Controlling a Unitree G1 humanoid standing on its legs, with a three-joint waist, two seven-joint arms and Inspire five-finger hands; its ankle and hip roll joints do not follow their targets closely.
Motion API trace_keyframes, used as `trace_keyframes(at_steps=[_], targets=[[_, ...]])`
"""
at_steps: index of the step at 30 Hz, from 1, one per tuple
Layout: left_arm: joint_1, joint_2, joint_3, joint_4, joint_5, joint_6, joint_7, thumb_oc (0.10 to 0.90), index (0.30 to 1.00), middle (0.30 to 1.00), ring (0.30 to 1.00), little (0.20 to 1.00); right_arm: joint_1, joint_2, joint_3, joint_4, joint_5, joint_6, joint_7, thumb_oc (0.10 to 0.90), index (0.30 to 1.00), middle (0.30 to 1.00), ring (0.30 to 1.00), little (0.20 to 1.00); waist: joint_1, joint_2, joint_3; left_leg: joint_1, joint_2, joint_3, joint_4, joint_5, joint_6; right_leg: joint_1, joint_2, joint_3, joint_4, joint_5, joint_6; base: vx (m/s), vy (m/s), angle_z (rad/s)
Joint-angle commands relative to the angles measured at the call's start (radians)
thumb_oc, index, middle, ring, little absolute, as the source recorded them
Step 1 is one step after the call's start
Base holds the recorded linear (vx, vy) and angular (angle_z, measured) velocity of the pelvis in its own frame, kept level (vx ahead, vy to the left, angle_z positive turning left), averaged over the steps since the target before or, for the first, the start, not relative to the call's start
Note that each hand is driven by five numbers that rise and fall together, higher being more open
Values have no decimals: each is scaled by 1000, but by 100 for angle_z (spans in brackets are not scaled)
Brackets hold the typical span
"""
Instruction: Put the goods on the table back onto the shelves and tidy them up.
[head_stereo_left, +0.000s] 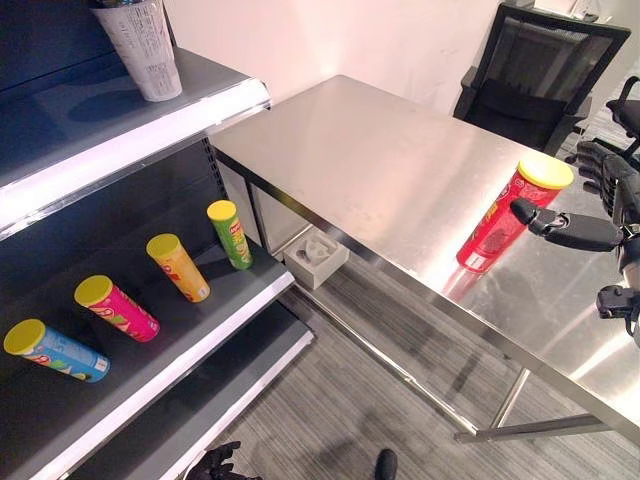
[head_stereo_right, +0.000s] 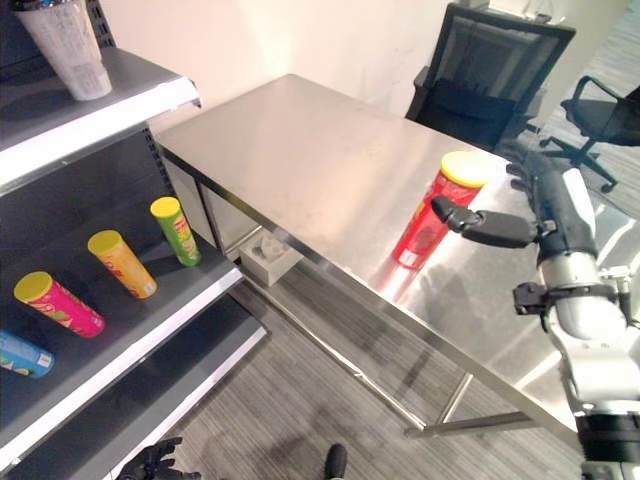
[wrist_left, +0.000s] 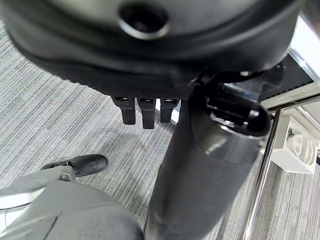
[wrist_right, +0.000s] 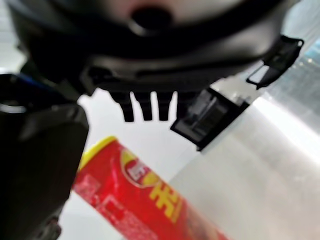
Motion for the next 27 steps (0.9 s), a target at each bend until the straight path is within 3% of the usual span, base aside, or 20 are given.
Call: trace_keyframes(at_steps=[1,11,24,25,26,27], targets=[[-18,81,-30,12,24,-39,3,800,900,900,900,900,-132,-66,-33,19,-57,-47,-74,800,900,900,900,900,44,-75,-38,-17,9,-8,2,-40,-9,50,-165,-74,7,-24,145,0,0,0],[-25,92,-65,-8,21,-30,20,800,900,900,900,900,-296,-37,123,122,-106,-3,-128,800,900,900,900,900,62,-77,-35,-20,10,-6,2,-34,-9,49,-164,-76,7,-24,142,0,0,0],[-22,89,-68,5,13,-22,27,800,900,900,900,900,-356,-22,159,143,-74,-1,-136,800,900,900,900,900,74,-81,-34,-27,3,-17,2,-32,-7,55,-176,-94,7,-17,146,0,0,0],[-23,89,-69,6,14,-22,28,800,900,900,900,900,-358,-22,160,141,-76,-1,-139,466,399,399,399,399,74,-81,-34,-28,3,-18,2,-32,-7,55,-176,-94,7,-17,146,0,0,0],[-24,88,-69,8,16,-21,29,800,900,900,900,900,-359,-21,160,141,-79,-1,-139,466,399,399,399,399,75,-82,-34,-27,3,-19,2,-33,-6,56,-176,-94,7,-17,146,0,0,0],[-24,88,-69,9,16,-21,29,800,900,900,900,900,-359,-21,160,141,-79,-1,-139,400,300,300,300,300,75,-82,-34,-27,2,-19,2,-33,-6,56,-176,-94,7,-17,146,0,0,0]])
